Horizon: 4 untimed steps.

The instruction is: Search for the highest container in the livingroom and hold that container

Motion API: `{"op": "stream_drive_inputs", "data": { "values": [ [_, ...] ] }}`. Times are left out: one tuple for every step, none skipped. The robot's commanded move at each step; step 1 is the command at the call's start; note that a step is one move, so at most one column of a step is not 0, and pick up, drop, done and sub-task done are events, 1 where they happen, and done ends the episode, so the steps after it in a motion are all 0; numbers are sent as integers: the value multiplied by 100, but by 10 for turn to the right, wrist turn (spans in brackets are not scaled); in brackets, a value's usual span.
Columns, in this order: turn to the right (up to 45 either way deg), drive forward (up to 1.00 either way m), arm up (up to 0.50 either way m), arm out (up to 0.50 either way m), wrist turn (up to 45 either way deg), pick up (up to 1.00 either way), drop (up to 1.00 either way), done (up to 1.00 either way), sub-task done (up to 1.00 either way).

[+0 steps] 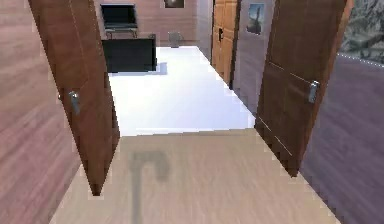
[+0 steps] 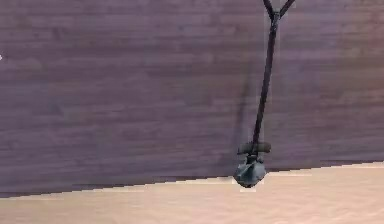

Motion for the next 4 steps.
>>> {"op": "stream_drive_inputs", "data": {
  "values": [
    [0,100,0,0,0,0,0,0,0],
    [0,100,0,0,0,0,0,0,0],
    [0,100,0,0,0,0,0,0,0],
    [-30,0,0,0,0,0,0,0,0]
  ]
}}
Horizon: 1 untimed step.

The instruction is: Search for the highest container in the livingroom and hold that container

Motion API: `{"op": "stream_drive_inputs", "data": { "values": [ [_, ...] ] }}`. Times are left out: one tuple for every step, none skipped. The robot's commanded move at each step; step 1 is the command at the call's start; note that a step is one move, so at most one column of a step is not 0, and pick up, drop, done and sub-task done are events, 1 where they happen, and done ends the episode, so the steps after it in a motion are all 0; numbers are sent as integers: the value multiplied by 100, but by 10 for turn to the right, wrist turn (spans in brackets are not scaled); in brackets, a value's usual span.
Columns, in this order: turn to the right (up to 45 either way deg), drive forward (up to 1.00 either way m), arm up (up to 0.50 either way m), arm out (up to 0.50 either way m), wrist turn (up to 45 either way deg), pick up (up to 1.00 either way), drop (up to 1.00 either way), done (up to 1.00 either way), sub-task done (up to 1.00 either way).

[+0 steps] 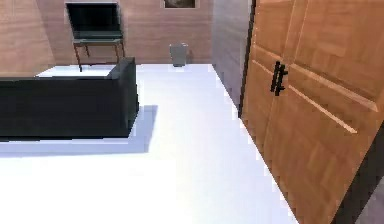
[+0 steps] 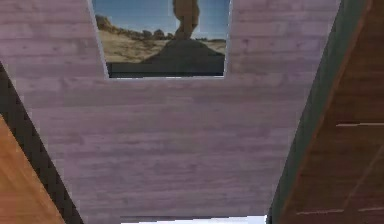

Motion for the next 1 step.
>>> {"op": "stream_drive_inputs", "data": {
  "values": [
    [0,100,0,0,0,0,0,0,0]
  ]
}}
